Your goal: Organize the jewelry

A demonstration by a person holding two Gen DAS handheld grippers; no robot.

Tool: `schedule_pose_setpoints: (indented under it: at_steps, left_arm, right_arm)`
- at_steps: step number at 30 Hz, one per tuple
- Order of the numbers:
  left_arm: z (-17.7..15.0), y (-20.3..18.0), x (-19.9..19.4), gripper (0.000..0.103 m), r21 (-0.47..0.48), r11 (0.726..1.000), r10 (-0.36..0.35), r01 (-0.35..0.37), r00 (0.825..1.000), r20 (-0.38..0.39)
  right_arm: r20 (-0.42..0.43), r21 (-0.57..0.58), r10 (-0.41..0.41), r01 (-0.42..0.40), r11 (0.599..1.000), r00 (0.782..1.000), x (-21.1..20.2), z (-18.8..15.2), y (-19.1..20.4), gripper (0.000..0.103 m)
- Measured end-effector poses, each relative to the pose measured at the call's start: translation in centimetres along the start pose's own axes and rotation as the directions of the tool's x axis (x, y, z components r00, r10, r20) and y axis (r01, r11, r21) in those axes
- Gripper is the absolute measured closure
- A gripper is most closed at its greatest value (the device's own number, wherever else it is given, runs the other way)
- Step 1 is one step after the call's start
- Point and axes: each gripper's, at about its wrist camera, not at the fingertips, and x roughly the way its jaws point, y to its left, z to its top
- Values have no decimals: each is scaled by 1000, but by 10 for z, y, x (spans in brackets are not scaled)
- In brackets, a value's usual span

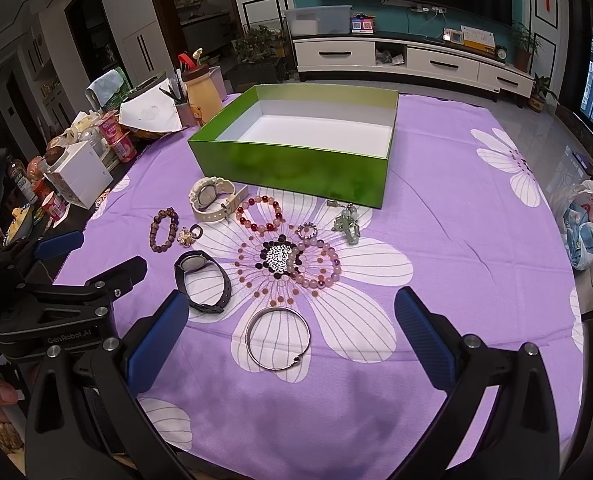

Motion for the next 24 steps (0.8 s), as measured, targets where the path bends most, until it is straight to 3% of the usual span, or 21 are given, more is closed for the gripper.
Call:
schedule_pose_setpoints:
  at_steps: [12,15,21,24]
  left_arm:
    - [5,-4,8,2,2,1000,-22,22,1000,-7]
    - [5,5,9,2,-46,993,-105,105,994,5]
    - [0,29,30,2,-172,929,-330,327,944,11]
    - [-3,31,43,2,-211,908,-374,363,927,-15]
  right_arm:
    - [-9,15,-3,3,1000,1000,8,0,-8,1]
    - [-19,8,6,-6,1000,1000,14,-1,-10,1]
    - [-80,44,45,-41,998,996,38,-15,-27,1]
    - [-111,58,44,-38,998,993,50,-23,-33,10]
